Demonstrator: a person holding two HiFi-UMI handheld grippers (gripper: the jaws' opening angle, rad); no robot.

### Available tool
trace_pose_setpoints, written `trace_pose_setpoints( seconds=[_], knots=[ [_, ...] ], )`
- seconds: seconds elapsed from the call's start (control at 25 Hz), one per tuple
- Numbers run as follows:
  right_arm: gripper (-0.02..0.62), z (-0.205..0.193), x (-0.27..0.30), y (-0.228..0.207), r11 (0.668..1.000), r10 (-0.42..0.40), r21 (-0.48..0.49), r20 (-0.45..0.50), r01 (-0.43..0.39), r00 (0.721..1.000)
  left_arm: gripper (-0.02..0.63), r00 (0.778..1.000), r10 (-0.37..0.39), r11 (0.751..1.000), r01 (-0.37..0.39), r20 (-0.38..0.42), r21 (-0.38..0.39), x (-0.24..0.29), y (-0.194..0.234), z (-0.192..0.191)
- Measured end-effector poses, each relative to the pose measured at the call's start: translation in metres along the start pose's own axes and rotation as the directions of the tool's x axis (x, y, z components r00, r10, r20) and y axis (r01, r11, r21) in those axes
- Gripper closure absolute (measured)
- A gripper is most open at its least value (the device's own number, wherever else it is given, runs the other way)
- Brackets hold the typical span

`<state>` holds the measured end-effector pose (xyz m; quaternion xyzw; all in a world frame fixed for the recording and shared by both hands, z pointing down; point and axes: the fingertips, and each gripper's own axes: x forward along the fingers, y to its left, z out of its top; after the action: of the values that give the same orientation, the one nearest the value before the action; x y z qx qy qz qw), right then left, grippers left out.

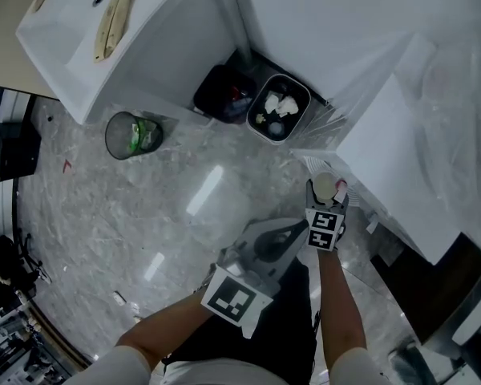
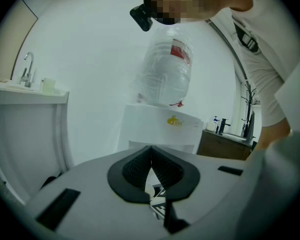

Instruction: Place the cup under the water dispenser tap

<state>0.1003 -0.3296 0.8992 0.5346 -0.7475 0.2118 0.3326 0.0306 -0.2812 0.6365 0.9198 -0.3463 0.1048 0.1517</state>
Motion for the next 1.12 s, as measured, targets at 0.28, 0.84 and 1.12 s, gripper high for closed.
trace_pose_setpoints(
  seconds=[0.28,0.84,1.12],
  knots=[
    [0.318,-0.008,0.023,-0.009,0.999,-0.051,0.012,-0.012,0.052,0.999,0.600,1.000,-0.007,1.000,0.007,-0.001,-0.005,-0.001,0.009,-0.010],
    [0.309,-0.033,0.041,-0.019,0.996,0.006,0.092,-0.067,0.000,0.998,0.600,1.000,0.003,1.000,-0.004,-0.015,-0.009,-0.003,0.013,-0.019],
    [0.287,-0.029,0.003,-0.017,0.994,0.008,0.113,-0.093,0.003,0.996,0.600,1.000,0.001,1.000,-0.002,-0.021,-0.018,-0.007,0.003,-0.007]
  ],
)
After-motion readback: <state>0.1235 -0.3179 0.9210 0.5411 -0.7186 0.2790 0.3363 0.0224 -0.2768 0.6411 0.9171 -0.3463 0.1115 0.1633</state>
